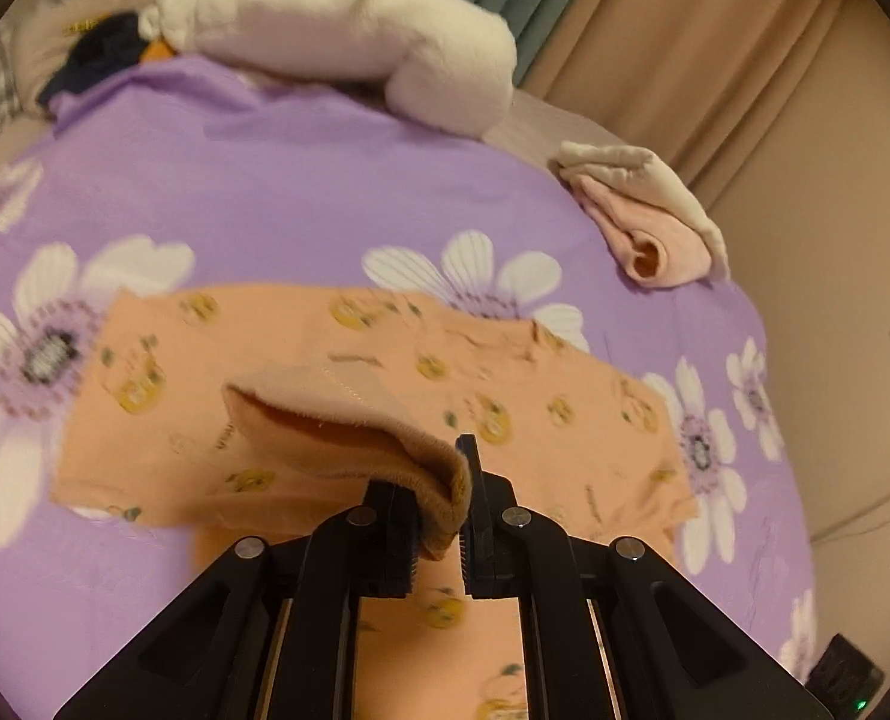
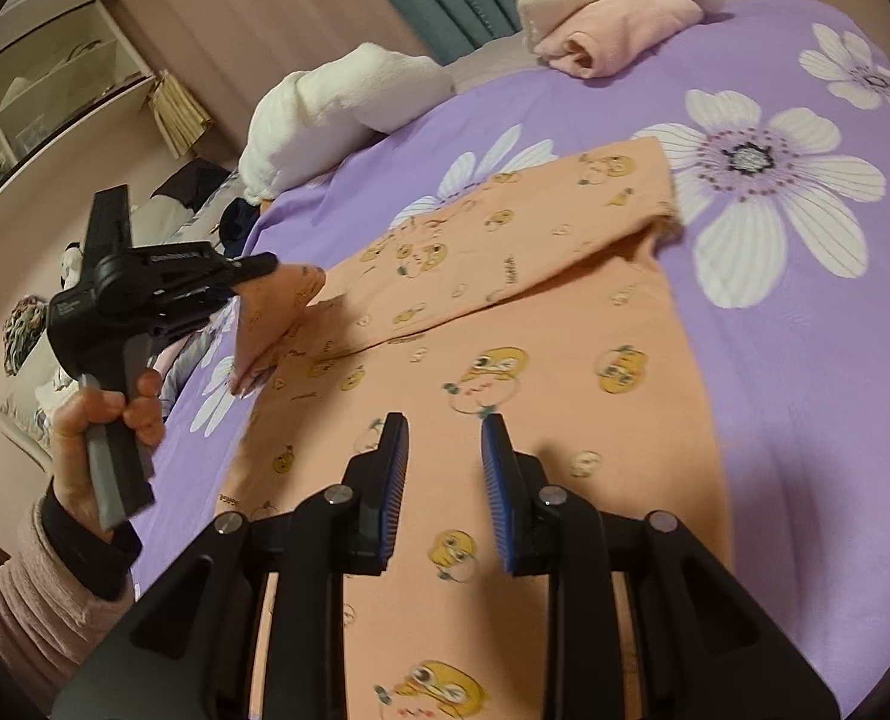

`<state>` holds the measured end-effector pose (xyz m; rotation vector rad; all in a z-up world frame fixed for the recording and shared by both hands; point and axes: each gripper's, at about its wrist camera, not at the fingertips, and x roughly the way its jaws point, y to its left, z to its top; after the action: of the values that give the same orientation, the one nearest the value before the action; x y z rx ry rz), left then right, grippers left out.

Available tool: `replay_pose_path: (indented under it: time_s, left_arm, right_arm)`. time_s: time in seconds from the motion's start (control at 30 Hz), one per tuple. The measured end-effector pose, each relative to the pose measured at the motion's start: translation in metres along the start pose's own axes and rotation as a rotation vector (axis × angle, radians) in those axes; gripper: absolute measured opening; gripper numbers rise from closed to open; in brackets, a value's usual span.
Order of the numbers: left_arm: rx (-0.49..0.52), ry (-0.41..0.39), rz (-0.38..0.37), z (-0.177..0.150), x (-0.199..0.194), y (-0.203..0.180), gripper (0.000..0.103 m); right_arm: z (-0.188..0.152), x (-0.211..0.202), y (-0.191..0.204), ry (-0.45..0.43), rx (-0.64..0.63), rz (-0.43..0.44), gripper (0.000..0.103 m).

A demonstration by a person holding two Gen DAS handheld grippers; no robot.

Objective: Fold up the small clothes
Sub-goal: 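Fold the held sleeve across the garment body, open the left tool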

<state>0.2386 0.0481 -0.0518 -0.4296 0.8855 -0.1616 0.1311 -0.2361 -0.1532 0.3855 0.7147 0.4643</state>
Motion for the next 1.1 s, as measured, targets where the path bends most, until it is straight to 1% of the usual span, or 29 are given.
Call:
replay_pose_path:
  time_s: [0.17, 0.27, 0.47, 0.6, 0.7, 0.77, 0.8, 0.83, 0.87, 0.9, 0.93, 0.97, 1.0, 1.03, 1.1]
  left_arm:
    - [0.028, 0.023, 0.003, -0.008, 0.008, -0.01, 0.008]
    - [0.042, 0.038, -0.019, -0.01, 0.014, -0.023, 0.008]
    - [0.081, 0.047, -0.056, -0.007, 0.026, -0.059, 0.008]
    - [0.115, 0.045, -0.087, -0.005, 0.032, -0.091, 0.008]
    - [0.139, 0.081, -0.107, -0.009, 0.046, -0.112, 0.008]
    - [0.141, 0.13, -0.109, -0.015, 0.061, -0.12, 0.008]
    - [0.141, 0.164, -0.105, -0.018, 0.071, -0.123, 0.009]
    - [0.142, 0.2, -0.095, -0.022, 0.081, -0.124, 0.017]
    - [0.137, 0.227, -0.082, -0.026, 0.088, -0.124, 0.03]
    - [0.127, 0.252, -0.074, -0.03, 0.095, -0.123, 0.039]
    - [0.114, 0.283, -0.081, -0.035, 0.101, -0.12, 0.06]
    - [0.102, 0.3, -0.093, -0.037, 0.103, -0.118, 0.074]
    - [0.089, 0.308, -0.105, -0.04, 0.104, -0.115, 0.075]
    - [0.081, 0.304, -0.116, -0.042, 0.102, -0.112, 0.075]
    - [0.095, 0.311, -0.122, -0.044, 0.097, -0.109, 0.075]
  right_arm:
    - [0.0, -0.007, -0.009, -0.01, 0.015, -0.009, 0.028]
    - [0.001, -0.008, -0.014, -0.016, 0.039, -0.01, 0.028]
    - [-0.005, -0.014, -0.024, -0.03, 0.081, -0.006, 0.028]
    - [-0.006, -0.021, -0.032, -0.045, 0.105, -0.008, 0.028]
    - [-0.006, -0.027, -0.037, -0.055, 0.117, -0.009, 0.029]
    - [-0.007, -0.031, -0.04, -0.063, 0.129, -0.01, 0.03]
    - [-0.007, -0.034, -0.043, -0.067, 0.138, -0.01, 0.033]
    - [-0.008, -0.036, -0.044, -0.071, 0.147, -0.009, 0.036]
    - [-0.008, -0.038, -0.046, -0.075, 0.154, -0.007, 0.038]
    - [-0.008, -0.041, -0.048, -0.078, 0.163, -0.005, 0.041]
    - [-0.009, -0.044, -0.049, -0.081, 0.172, -0.004, 0.045]
    - [-0.009, -0.045, -0.05, -0.083, 0.176, -0.003, 0.047]
    - [-0.009, -0.047, -0.052, -0.087, 0.182, -0.004, 0.05]
    - [-0.009, -0.048, -0.052, -0.089, 0.184, -0.007, 0.051]
    - [-0.007, -0.051, -0.053, -0.093, 0.18, -0.013, 0.051]
